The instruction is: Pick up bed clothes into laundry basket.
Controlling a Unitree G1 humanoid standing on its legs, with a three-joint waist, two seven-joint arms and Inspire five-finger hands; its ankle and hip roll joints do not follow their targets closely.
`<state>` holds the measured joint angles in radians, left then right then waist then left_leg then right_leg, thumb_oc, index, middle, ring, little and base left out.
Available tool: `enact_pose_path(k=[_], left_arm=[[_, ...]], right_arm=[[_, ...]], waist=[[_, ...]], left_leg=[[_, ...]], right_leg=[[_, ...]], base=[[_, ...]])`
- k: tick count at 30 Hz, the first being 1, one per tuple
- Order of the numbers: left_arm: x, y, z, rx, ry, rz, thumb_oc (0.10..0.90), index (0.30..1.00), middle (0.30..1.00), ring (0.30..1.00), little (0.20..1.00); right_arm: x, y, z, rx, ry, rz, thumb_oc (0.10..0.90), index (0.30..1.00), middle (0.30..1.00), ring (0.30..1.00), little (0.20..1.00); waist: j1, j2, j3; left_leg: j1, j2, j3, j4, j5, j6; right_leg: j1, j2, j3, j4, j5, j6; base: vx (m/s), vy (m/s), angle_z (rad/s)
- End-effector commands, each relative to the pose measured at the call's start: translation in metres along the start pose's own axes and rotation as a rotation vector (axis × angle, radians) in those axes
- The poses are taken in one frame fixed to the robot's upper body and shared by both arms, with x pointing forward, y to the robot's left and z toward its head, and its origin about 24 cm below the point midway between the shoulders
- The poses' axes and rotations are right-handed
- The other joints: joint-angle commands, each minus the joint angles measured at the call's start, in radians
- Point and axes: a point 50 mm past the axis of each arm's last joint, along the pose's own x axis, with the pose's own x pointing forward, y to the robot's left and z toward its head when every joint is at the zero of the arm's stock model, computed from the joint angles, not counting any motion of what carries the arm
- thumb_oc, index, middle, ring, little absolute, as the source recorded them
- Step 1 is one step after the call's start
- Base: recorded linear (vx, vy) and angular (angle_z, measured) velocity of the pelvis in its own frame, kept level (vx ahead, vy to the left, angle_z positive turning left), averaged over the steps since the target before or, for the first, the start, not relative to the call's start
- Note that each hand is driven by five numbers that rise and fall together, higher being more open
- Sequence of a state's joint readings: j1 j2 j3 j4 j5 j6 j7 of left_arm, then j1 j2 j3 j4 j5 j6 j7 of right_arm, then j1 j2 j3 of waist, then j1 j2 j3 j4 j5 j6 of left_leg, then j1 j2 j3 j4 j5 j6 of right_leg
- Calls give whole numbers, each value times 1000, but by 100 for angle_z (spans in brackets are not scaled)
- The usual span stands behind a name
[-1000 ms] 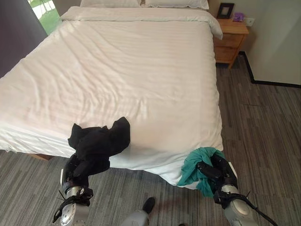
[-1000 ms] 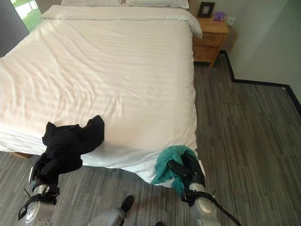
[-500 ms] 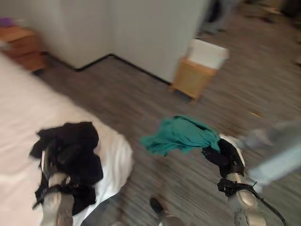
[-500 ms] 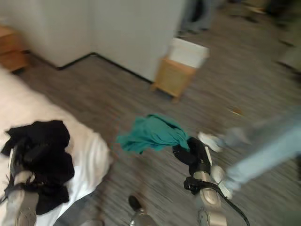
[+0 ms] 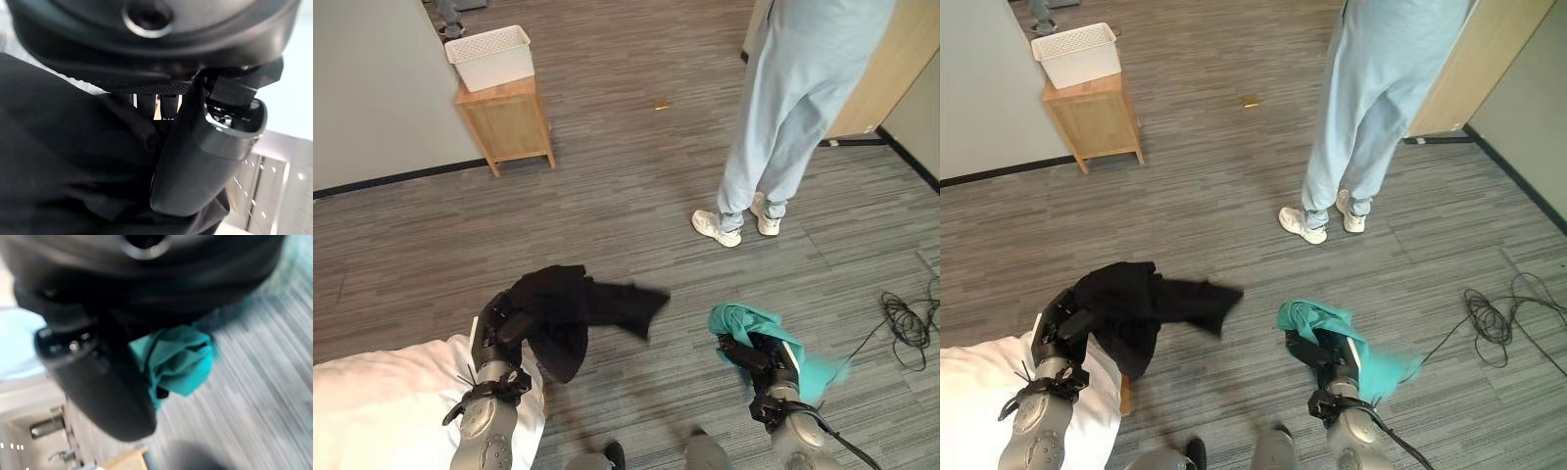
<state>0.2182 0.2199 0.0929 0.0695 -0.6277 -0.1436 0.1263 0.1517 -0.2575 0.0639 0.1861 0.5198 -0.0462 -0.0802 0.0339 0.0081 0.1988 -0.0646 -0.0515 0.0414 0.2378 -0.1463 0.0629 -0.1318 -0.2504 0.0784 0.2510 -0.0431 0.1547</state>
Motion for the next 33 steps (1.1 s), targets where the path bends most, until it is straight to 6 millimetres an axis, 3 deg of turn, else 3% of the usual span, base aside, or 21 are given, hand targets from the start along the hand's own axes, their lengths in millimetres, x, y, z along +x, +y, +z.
enact_pose_path(k=[1, 2, 5, 7, 9, 14, 17, 18, 19, 21, 25, 33], left_arm=[[-3, 0, 53, 1, -255, -51, 400, 300, 300, 300, 300], [-1, -2, 53, -7, -263, -52, 400, 300, 300, 300, 300], [8, -16, 45, -102, -241, -82, 400, 300, 300, 300, 300], [9, -20, 43, -99, -230, -104, 400, 300, 300, 300, 300], [18, -40, 44, -78, -215, -184, 400, 300, 300, 300, 300], [21, -33, 49, -31, -229, -157, 400, 300, 300, 300, 300], [22, -27, 52, 10, -231, -145, 400, 300, 300, 300, 300], [22, -26, 51, 7, -229, -144, 400, 300, 300, 300, 300], [20, -25, 51, -1, -228, -138, 400, 300, 300, 300, 300], [19, -26, 48, -40, -214, -140, 400, 300, 300, 300, 300], [14, -32, 36, -60, -174, -167, 400, 300, 300, 300, 300], [14, -26, 42, -35, -199, -142, 400, 300, 300, 300, 300]], right_arm=[[17, 29, 71, 8, -330, 157, 400, 300, 300, 300, 300], [21, 29, 70, 2, -320, 154, 400, 300, 300, 300, 300], [21, 27, 84, -32, -369, 154, 400, 300, 300, 300, 300], [20, 21, 87, -46, -377, 131, 400, 300, 300, 300, 300], [17, 7, 83, -15, -379, 34, 400, 300, 300, 300, 300], [14, 15, 81, 7, -381, 74, 400, 300, 300, 300, 300], [16, 21, 83, 14, -383, 115, 400, 300, 300, 300, 300], [16, 23, 82, 1, -379, 133, 400, 300, 300, 300, 300], [18, 24, 84, -13, -380, 139, 400, 300, 300, 300, 300], [20, 21, 84, -15, -371, 131, 400, 300, 300, 300, 300], [14, 14, 80, -31, -364, 98, 400, 300, 300, 300, 300], [10, 20, 61, -37, -296, 114, 400, 300, 300, 300, 300]], waist=[[38, -11, -131], [39, -16, -136], [34, -27, -133], [27, -26, -135], [-4, -10, -140], [-21, -16, -135], [-17, -42, -112], [-3, -51, -101], [28, -58, -90], [29, -64, -97], [16, -44, -121], [12, -20, -153]], left_leg=[[31, 42, -110, -247, 52, -38], [21, 59, -98, -249, 66, -52], [20, 65, -104, -264, 102, -71], [23, 67, -102, -273, 112, -76], [34, 76, -116, -304, 144, -89], [49, 96, -122, -292, 143, -109], [17, 125, -122, -188, 131, -130], [5, 117, -179, -142, 147, -134], [-6, 67, -317, -106, 133, -121], [-23, 44, -385, -143, 114, -120], [-15, 41, -368, -236, 136, -104], [62, 28, -344, -302, 139, -80]], right_leg=[[42, 53, -100, -192, -19, -12], [59, 85, -80, -253, -3, -16], [101, 118, -81, -304, 9, -31], [108, 124, -83, -304, 8, -34], [122, 151, -90, -281, -17, -56], [131, 168, -90, -255, -29, -78], [139, 186, -77, -262, -29, -97], [135, 196, -59, -263, -21, -104], [126, 215, -20, -263, -18, -112], [119, 231, 26, -276, -9, -105], [133, 236, 25, -288, -12, -94], [164, 214, 40, -301, -18, -92]], base=[[-93, -398, -106], [-106, -481, -82], [-17, -253, -5], [7, -129, 1], [-1, -176, 17], [15, -122, 25], [-23, -173, -3], [3, -141, -2], [-6, -129, -12], [35, -69, -36], [69, 45, -46], [43, 77, -14]])
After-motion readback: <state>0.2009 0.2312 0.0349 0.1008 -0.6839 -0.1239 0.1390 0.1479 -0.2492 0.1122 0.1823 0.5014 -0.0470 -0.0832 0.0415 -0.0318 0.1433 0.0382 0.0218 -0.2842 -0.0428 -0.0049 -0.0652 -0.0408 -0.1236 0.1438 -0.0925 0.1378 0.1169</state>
